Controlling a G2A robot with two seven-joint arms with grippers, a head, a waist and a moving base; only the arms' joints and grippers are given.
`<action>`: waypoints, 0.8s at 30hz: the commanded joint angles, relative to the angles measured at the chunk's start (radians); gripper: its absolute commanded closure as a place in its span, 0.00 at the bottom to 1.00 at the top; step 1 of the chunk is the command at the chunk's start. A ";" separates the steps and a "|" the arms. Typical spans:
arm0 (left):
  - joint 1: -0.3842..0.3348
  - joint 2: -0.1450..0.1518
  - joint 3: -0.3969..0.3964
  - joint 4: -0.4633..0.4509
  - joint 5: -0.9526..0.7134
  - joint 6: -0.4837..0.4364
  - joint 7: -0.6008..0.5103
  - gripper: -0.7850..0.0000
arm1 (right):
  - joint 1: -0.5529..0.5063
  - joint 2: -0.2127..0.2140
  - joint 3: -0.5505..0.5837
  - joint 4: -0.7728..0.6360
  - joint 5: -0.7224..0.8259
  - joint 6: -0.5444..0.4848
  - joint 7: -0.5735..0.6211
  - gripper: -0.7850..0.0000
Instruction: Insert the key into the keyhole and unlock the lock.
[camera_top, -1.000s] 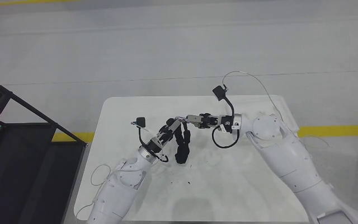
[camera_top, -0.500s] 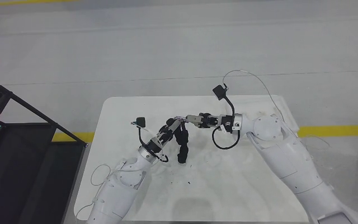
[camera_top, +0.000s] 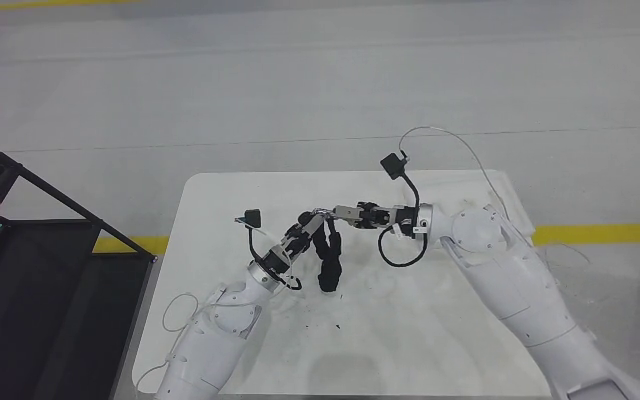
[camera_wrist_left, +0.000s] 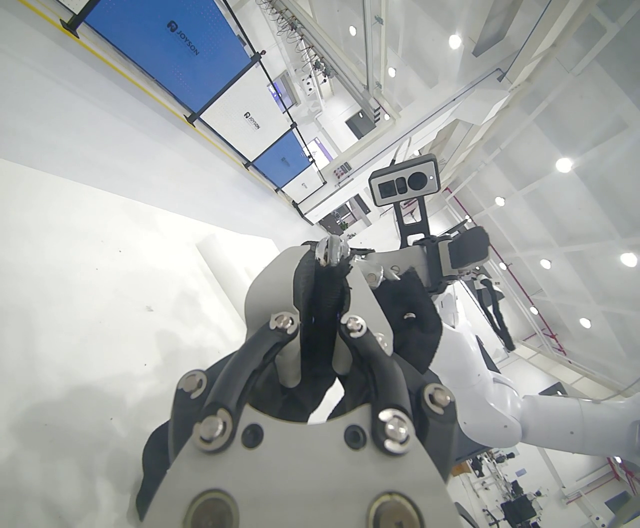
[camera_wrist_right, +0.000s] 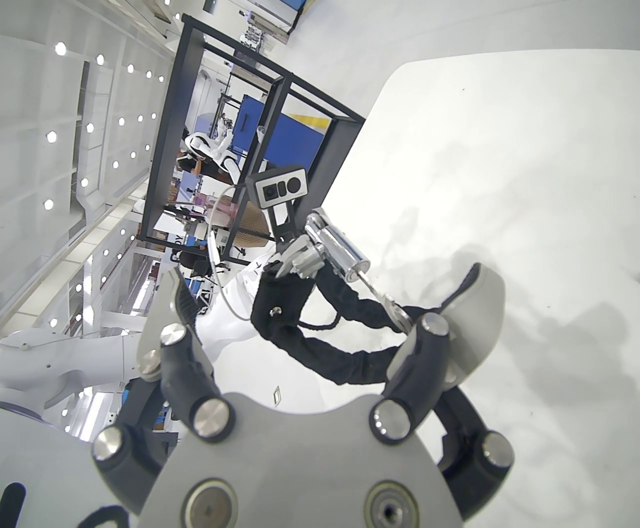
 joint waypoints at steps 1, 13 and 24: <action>0.000 0.000 0.000 0.000 0.000 0.000 0.000 1.00 | -0.006 0.003 0.009 0.000 -0.003 0.002 0.003 0.00; 0.000 0.000 0.000 0.000 0.000 0.000 0.000 1.00 | -0.056 0.024 0.085 0.006 -0.001 -0.051 0.048 0.00; -0.012 -0.002 -0.002 0.060 -0.154 -0.147 -0.044 1.00 | -0.082 0.038 0.134 0.028 0.017 -0.190 0.092 0.00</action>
